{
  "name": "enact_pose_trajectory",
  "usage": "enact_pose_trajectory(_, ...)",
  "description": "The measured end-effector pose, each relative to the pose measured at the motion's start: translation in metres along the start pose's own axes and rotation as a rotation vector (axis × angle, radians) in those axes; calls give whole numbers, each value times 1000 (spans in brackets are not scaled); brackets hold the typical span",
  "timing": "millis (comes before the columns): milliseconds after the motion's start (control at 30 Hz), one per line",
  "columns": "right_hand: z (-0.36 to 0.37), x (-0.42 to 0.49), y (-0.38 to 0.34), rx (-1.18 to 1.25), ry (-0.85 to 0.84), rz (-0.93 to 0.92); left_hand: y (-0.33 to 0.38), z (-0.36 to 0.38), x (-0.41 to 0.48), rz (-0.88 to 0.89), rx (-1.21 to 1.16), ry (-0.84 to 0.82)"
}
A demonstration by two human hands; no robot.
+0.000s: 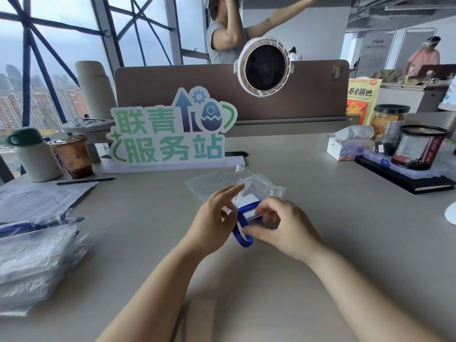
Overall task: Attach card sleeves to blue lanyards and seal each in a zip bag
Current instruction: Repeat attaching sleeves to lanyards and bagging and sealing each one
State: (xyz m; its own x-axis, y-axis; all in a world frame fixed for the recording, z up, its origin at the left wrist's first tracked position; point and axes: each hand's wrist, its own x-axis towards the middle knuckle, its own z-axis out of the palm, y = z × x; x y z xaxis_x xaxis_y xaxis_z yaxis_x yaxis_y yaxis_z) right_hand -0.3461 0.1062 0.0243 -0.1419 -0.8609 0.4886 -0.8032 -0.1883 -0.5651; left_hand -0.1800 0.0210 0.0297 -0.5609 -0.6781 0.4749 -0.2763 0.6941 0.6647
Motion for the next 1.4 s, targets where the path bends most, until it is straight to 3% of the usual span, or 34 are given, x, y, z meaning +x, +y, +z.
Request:
enact_pose_trajectory(167, 9, 8, 1, -182, 13, -57, 0, 0, 0, 1, -98, 8)
enact_pose_trajectory(267, 11, 12, 4, -222, 65, 30, -1, -1, -2, 14, -128, -21)
enact_pose_trajectory(533, 13, 16, 4, -157, 145, 187, 1, -1, -4, 42, -166, -125)
enact_pose_trajectory(633, 18, 15, 5, -5, 42, 134, -1, -1, -2, 65, -147, -89)
enact_pose_trajectory(767, 9, 7, 14, 39, -67, 32, -12, -6, -1, 85, -36, 27)
enact_pose_trajectory(867, -5, 8, 25, -126, 63, -111, -23, -11, -1, 127, 147, 49)
enact_pose_trajectory(967, -17, 16, 37, -392, 162, -183, -25, -23, -1, 149, 459, -21)
enact_pose_trajectory(1067, -22, 24, 44, -573, 136, -188, -27, -30, -5, 62, 679, -137)
enact_pose_trajectory(1267, -33, 41, 38, -666, 20, -277, -30, -41, 10, 43, 771, -91)
enact_pose_trajectory(1400, -60, 65, 17, -651, 62, -228, -6, -70, 39, 77, 783, 44)
